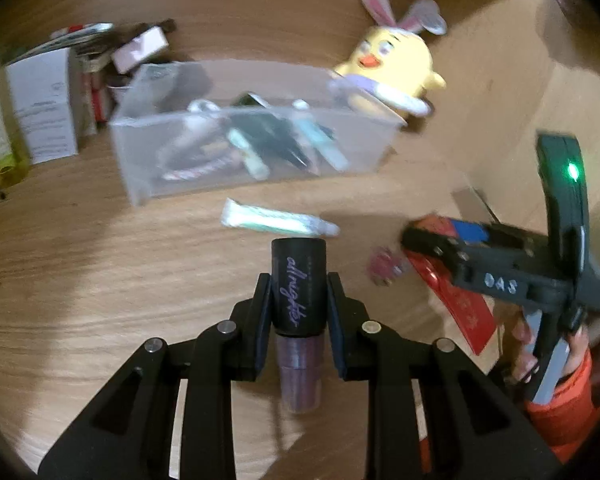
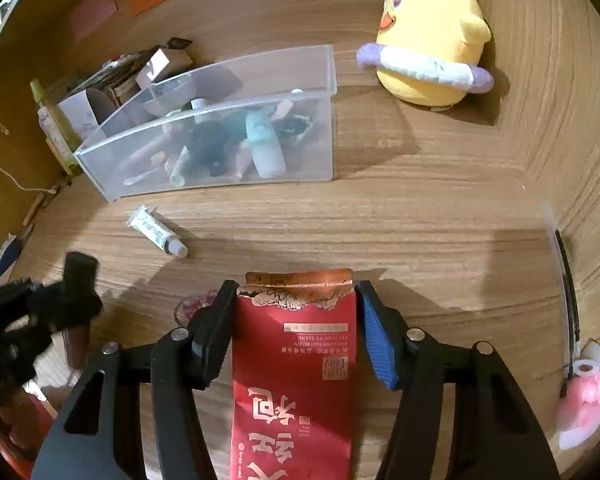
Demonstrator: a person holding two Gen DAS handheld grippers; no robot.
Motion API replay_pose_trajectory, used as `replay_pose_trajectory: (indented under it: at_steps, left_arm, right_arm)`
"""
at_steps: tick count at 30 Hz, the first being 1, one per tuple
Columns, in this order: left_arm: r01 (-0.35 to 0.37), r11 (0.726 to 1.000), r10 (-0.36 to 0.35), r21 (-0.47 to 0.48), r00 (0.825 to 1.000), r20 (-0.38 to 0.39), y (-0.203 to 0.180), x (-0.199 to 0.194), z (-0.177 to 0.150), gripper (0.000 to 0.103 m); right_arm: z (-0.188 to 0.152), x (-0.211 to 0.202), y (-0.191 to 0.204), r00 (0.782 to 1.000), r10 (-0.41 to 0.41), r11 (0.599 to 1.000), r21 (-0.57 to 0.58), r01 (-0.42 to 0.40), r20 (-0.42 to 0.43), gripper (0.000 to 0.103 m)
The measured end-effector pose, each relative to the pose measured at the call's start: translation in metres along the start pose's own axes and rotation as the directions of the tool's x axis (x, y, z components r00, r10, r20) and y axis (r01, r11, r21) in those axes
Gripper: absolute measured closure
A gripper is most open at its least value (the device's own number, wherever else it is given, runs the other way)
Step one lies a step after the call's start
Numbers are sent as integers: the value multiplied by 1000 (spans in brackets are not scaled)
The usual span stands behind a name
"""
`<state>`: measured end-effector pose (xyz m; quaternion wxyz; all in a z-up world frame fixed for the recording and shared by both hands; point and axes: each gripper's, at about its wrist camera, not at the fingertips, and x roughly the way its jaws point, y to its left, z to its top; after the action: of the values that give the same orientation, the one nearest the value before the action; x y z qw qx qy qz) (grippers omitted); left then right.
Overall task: Organize objects
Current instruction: 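Grasp the dark purple bottle with the left tool while the right tool grasps the red packet, then carry the purple bottle and red packet into the clear bin and release both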
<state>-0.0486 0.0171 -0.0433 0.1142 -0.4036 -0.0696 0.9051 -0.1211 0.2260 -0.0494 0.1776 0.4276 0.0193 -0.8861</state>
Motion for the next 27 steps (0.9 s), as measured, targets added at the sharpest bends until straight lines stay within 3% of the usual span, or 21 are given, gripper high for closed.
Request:
replay_pose_trajectory:
  at_steps: [8, 19, 27]
  left_arm:
    - [-54, 998, 57, -34, 995, 83, 21, -11, 37, 78]
    - [-86, 996, 91, -35, 979, 183, 27, -29, 88, 78]
    - [-137, 990, 143, -45, 966, 215, 33, -28, 128, 78]
  right_arm:
    - [29, -33, 7, 991, -14, 998, -62, 22, 132, 49]
    - [101, -71, 15, 951, 17, 997, -81, 8, 309, 49]
    - [154, -55, 37, 930, -5, 993, -111, 49, 368, 49]
